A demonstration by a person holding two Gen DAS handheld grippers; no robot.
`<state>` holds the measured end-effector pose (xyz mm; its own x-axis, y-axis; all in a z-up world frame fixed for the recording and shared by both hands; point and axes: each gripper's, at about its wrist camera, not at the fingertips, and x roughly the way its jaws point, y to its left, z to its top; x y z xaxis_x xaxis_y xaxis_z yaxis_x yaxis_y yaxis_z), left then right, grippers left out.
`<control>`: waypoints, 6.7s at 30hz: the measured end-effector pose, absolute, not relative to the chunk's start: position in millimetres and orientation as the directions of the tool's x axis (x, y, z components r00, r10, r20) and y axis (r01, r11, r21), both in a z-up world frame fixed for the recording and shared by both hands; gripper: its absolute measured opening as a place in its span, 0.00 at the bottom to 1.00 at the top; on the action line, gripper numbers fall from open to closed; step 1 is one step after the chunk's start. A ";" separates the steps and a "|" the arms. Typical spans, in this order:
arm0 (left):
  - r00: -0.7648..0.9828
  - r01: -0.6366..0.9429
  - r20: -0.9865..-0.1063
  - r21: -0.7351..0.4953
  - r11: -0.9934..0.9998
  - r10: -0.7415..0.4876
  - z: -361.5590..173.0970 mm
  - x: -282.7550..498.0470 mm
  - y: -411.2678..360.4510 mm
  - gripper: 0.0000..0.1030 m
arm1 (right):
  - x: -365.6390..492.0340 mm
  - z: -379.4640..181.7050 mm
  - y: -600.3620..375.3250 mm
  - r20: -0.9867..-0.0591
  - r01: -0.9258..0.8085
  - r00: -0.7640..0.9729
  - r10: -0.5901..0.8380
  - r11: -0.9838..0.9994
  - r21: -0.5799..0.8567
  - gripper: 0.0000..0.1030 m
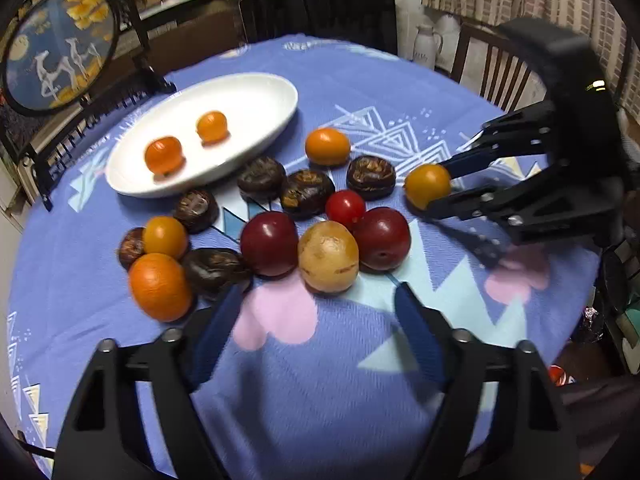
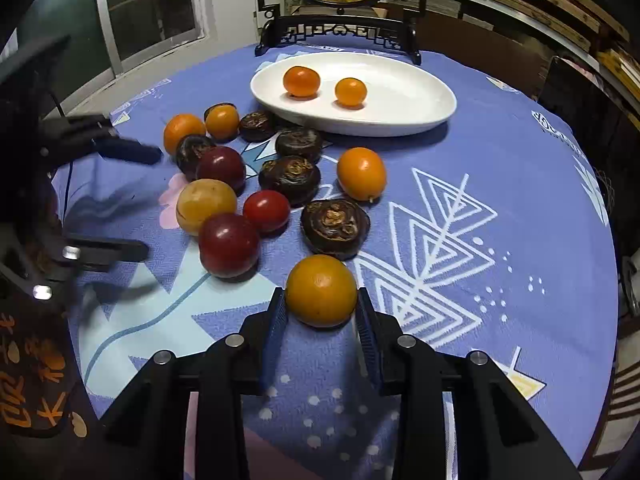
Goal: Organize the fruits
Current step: 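Grasp the beige potato with the left tool while the right tool grasps a yellow tomato, then lower the potato and yellow tomato onto the plate and open both tools, then grasp another large orange with the left tool while the right tool grasps a dark red plum, then carry the orange and plum onto the plate and open both tools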
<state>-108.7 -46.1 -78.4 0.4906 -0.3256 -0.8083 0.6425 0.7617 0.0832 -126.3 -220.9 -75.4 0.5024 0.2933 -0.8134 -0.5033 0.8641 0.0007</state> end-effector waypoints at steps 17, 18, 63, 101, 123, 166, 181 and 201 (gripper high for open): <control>0.463 0.615 -0.814 0.011 0.788 -0.350 -80.5 -89.7 -51.7 0.31 | -126.9 -66.6 -226.5 -0.785 -0.479 0.536 0.310 0.878 0.019 0.34; 0.471 0.612 -0.809 0.011 0.791 -0.353 -77.5 -90.3 -48.6 0.31 | -126.6 -62.3 -227.3 -0.776 -0.474 0.547 0.314 0.880 0.022 0.34; 0.689 0.278 -0.706 0.049 0.959 -0.164 -40.7 109.7 -17.3 0.31 | 94.8 -34.0 -183.9 -0.649 -0.362 0.635 0.420 0.903 0.230 0.34; 0.703 0.425 -0.683 0.179 0.887 -0.198 -36.3 -63.1 63.8 0.84 | -124.9 -62.5 -197.1 -0.766 -0.517 0.512 0.389 0.851 0.087 0.71; 0.532 0.566 -0.803 0.103 0.818 -0.267 -93.7 -40.3 26.0 0.43 | -116.5 -82.9 -187.9 -0.797 -0.494 0.458 0.394 0.858 0.141 0.36; 0.734 0.291 -0.660 0.094 0.952 -0.160 -13.2 102.8 -19.1 0.43 | 62.3 12.0 -186.0 -0.562 -0.421 0.686 0.462 0.882 0.212 0.36; 0.701 0.295 -0.696 0.084 0.952 -0.156 -38.4 118.2 -22.0 0.43 | 88.6 -17.0 -179.6 -0.589 -0.403 0.657 0.470 0.880 0.253 0.36; 0.686 0.297 -0.713 0.093 0.950 -0.145 -47.3 121.7 -25.9 0.44 | 99.6 -28.7 -179.6 -0.589 -0.362 0.677 0.441 0.896 0.256 0.38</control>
